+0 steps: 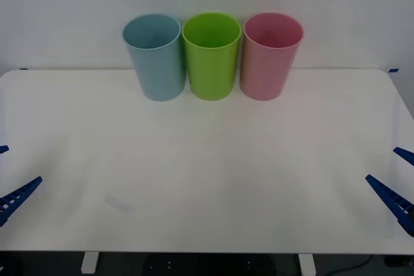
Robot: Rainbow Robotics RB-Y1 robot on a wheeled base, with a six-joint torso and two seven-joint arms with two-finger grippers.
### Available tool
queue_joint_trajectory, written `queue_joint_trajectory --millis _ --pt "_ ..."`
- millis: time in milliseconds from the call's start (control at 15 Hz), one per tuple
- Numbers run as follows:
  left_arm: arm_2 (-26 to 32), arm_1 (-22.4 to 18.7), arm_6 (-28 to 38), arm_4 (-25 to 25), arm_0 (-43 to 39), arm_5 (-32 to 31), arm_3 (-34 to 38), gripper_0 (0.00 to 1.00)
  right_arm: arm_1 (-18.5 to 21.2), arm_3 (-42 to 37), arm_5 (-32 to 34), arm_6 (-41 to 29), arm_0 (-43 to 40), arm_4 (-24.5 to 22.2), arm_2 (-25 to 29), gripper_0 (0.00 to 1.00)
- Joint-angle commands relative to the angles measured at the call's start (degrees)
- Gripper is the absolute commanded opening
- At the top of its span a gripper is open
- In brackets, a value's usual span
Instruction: Grasp the object on the table and drop it into the matching bin: aluminum can to the light blue bin, PET bottle to the pink bin.
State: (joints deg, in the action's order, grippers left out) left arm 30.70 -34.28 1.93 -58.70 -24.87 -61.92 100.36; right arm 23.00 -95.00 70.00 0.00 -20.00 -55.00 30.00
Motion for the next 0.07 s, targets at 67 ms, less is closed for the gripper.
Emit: queue_joint_trajectory --millis 67 --pt "-0.02 0.01 0.01 -0.01 0.00 0.04 0.01 1.00 0.00 0.00 0.00 0.00 0.00 0.00 0.00 1.00"
